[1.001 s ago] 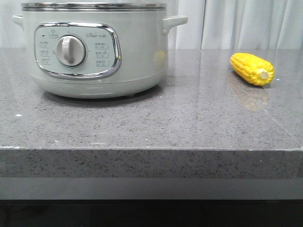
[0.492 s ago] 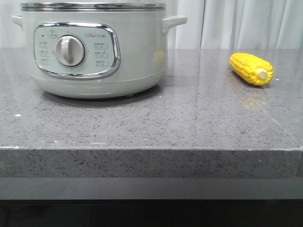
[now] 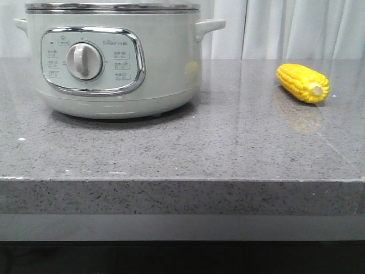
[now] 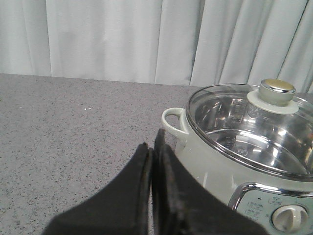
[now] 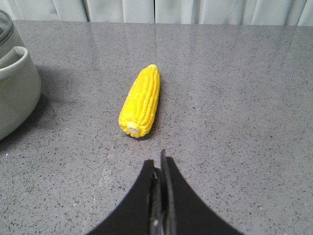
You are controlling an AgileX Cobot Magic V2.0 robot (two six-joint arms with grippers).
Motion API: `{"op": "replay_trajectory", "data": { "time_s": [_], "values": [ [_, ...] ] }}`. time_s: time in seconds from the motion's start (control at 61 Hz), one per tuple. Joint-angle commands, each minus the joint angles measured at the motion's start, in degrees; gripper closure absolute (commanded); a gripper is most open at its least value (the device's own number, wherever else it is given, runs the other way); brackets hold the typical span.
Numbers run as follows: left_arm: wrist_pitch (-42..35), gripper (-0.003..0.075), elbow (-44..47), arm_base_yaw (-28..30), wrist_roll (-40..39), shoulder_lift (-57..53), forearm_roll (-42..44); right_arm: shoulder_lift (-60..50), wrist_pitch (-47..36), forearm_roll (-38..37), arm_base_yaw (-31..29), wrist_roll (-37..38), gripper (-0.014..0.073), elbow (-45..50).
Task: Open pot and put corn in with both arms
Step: 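Grasp the lid knob with the left gripper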
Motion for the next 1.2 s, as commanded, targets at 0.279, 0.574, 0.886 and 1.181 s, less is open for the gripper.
{"op": "replay_trajectory", "data": {
  "time_s": [0.279, 0.574, 0.886, 1.181],
  "values": [
    [-5.19, 0.0251, -2.09, -0.43, 0.02, 1.31, -0.19, 0.52, -3.96, -0.45, -0.21, -0.32, 0.0118, -1.88],
    [-8.86, 0.0260, -8.14, -11.76, 1.32, 11.49, -0.24, 0.52, -3.96, -0.40, -0.21, -0.32, 0.0103, -1.88],
    [-17.44, 0.0260, -18.64, -24.03, 1.32, 29.75, -0.03, 0.52, -3.96, -0.40, -0.21, -0.32, 0.0103, -1.88],
    [-18.36, 0.0260, -31.48, -24.73, 1.32, 44.99, -0.31, 0.52, -3.96, -0.40, -0.21, -0.32, 0.0103, -1.88]
  ]
}}
